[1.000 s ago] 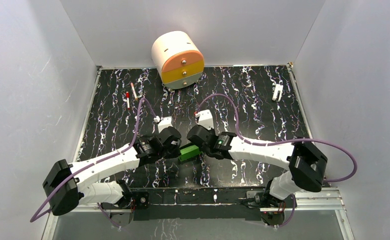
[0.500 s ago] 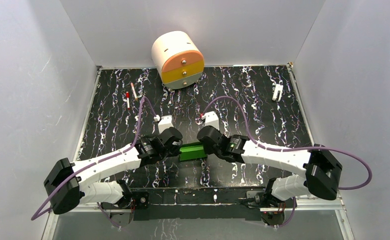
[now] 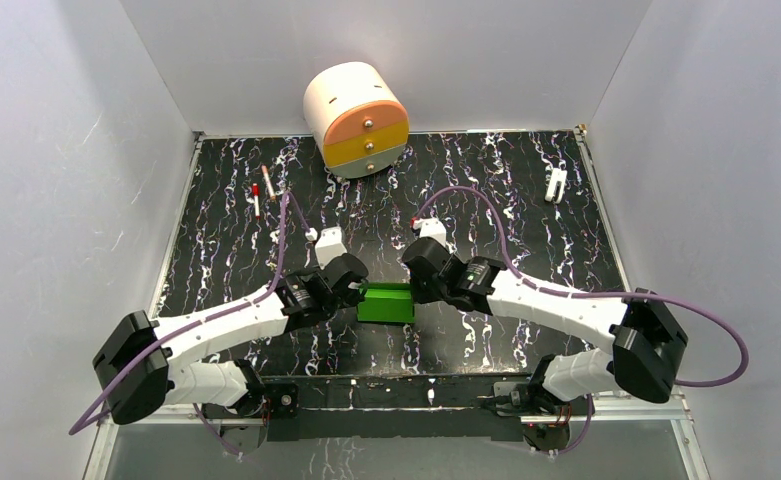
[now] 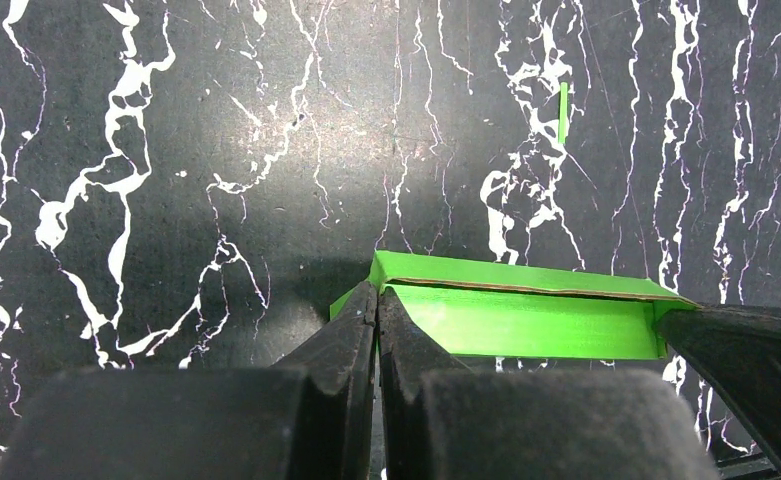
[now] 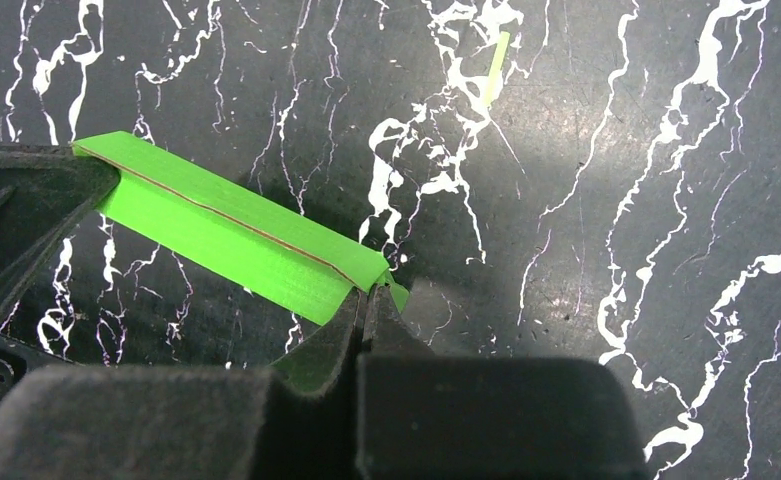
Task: Fold the paper box
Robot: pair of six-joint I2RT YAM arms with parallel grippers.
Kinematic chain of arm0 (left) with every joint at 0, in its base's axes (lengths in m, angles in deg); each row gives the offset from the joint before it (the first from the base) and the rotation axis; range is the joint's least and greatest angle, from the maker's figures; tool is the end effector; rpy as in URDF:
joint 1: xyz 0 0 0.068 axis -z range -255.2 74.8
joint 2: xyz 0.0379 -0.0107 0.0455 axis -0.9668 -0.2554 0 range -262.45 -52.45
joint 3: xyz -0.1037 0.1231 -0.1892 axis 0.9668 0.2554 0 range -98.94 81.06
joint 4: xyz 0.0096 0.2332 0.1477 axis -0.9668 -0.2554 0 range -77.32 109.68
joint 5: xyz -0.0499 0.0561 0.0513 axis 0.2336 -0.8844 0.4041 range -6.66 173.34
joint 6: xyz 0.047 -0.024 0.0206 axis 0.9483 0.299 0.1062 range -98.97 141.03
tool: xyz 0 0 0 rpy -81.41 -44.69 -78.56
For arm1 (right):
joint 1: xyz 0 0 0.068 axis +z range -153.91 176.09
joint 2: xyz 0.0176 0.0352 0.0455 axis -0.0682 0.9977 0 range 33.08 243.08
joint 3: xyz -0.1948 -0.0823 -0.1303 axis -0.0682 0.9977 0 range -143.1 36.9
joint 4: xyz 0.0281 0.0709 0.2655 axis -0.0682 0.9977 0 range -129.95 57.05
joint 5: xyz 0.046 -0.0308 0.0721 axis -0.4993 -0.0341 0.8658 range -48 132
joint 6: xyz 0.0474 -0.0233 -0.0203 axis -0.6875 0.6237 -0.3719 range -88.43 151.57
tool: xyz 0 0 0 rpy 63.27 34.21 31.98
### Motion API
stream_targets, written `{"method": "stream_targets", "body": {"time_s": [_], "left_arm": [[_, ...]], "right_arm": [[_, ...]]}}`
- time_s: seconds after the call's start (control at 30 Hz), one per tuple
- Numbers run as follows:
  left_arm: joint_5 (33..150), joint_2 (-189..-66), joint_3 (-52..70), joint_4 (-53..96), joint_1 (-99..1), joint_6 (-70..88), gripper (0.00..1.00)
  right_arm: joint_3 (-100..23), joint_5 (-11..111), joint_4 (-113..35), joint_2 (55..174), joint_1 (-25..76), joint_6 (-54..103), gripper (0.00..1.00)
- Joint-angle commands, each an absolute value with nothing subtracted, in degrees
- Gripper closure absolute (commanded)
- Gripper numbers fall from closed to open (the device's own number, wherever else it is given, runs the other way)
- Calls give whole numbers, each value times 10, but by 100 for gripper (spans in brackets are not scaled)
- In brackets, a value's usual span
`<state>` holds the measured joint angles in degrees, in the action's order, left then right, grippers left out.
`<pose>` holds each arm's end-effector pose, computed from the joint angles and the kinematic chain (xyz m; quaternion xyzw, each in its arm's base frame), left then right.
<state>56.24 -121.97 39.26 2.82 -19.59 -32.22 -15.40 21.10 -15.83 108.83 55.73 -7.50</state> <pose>0.1691 -0.2152 0.1924 -0.0720 0.8985 -0.1797 0.3941 0.1633 0.2510 0.2143 -0.0991 0.9138 0.1599 0.3601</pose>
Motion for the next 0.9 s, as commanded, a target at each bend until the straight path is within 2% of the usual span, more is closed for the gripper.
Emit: {"method": "stream_targets", "body": {"time_s": [0.0, 0.17, 0.3, 0.4, 0.87], "left_arm": [[578, -1233, 435, -64, -193, -331, 100], [578, -1226, 441, -55, -193, -329, 100], [576, -1219, 442, -48, -193, -314, 100], [571, -1208, 443, -45, -192, -303, 100], [574, -1189, 442, -10, -192, -238, 100]], "right_arm": [[-191, 214, -128, 1097, 553, -97, 100], [-191, 256, -139, 1095, 553, -55, 99], [-177, 284, -186, 1056, 553, 15, 75], [-172, 305, -211, 1027, 553, 82, 63], [-91, 397, -328, 964, 553, 481, 38]]}}
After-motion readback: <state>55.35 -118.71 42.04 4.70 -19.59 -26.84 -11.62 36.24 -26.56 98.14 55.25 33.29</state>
